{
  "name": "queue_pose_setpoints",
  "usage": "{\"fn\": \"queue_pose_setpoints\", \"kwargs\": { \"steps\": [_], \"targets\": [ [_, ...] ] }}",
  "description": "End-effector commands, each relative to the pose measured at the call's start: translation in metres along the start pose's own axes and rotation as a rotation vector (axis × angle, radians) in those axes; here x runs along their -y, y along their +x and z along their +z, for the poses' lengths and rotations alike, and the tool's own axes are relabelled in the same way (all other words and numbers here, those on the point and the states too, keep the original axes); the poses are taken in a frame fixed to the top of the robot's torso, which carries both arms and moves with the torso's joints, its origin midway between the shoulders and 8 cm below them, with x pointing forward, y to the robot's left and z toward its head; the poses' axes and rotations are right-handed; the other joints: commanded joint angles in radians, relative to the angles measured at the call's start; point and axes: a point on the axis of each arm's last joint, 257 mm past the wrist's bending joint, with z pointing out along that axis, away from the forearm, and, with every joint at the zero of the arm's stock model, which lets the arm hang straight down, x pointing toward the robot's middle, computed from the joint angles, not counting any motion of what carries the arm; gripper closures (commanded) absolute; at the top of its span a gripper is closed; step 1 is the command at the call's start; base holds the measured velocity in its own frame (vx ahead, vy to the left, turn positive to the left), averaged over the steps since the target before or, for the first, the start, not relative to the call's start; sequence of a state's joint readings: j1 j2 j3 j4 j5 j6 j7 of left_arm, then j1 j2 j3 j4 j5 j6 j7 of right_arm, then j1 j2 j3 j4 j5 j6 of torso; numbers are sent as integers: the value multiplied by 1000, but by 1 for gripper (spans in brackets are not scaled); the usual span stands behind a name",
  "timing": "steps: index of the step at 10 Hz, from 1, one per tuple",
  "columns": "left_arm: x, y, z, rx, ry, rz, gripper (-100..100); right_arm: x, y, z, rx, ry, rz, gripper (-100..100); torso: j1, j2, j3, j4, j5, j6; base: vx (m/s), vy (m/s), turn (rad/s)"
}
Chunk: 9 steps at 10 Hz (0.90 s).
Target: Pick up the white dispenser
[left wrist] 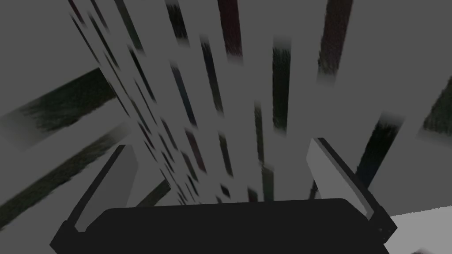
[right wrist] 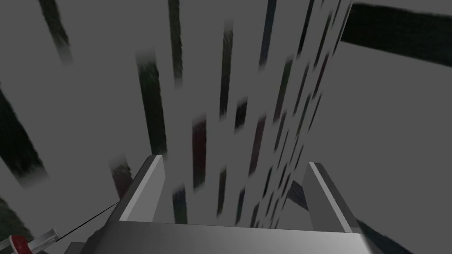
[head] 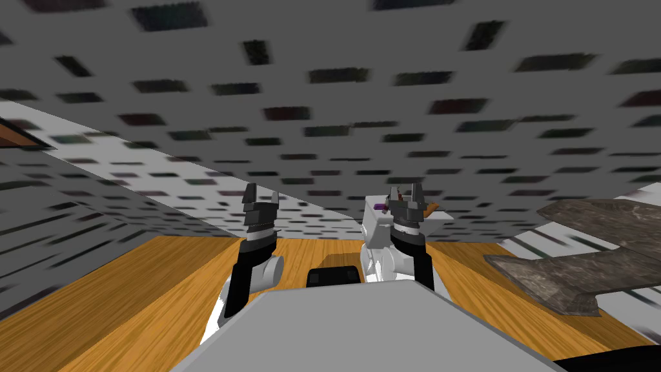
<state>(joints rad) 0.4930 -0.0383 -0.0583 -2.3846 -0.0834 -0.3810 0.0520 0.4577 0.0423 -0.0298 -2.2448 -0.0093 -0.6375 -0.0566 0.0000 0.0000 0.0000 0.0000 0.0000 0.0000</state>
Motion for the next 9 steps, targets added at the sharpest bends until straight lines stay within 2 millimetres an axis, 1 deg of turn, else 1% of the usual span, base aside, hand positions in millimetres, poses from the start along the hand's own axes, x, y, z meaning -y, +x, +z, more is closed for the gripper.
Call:
{"fn": "queue_pose_setpoints", "kwargs": {
  "steps": [1, 3, 5, 6, 7, 9],
  "targets": [
    [0, 0, 0, 0, 0, 0, 0, 6, 1, -6, -32, 25, -15, -100, 0, 0, 0, 0, 0, 0, -2, 28, -14],
    [0, 0, 0, 0, 0, 0, 0, 21, -2, -21, -77, 84, -41, -100, 4, 1, 1, 0, 1, 0, -16, 87, -23],
    [0, 0, 0, 0, 0, 0, 0, 40, -11, -43, -115, 168, -72, -100, 9, 1, 1, 0, 2, 0, -15, 148, -28],
    [0, 0, 0, 0, 0, 0, 0, 50, -17, -58, -131, 219, -89, -100, 10, 2, 1, 0, 2, 0, -13, 162, -29],
    [0, 0, 0, 0, 0, 0, 0, 51, -18, -60, -131, 225, -91, -100, 10, 1, 1, 0, 2, 0, -6, 115, -12],
    [0, 0, 0, 0, 0, 0, 0, 71, -36, -92, -159, 332, -128, -100, 7, 1, 1, 0, 2, 0, -9, 123, -10]
  ]
}}
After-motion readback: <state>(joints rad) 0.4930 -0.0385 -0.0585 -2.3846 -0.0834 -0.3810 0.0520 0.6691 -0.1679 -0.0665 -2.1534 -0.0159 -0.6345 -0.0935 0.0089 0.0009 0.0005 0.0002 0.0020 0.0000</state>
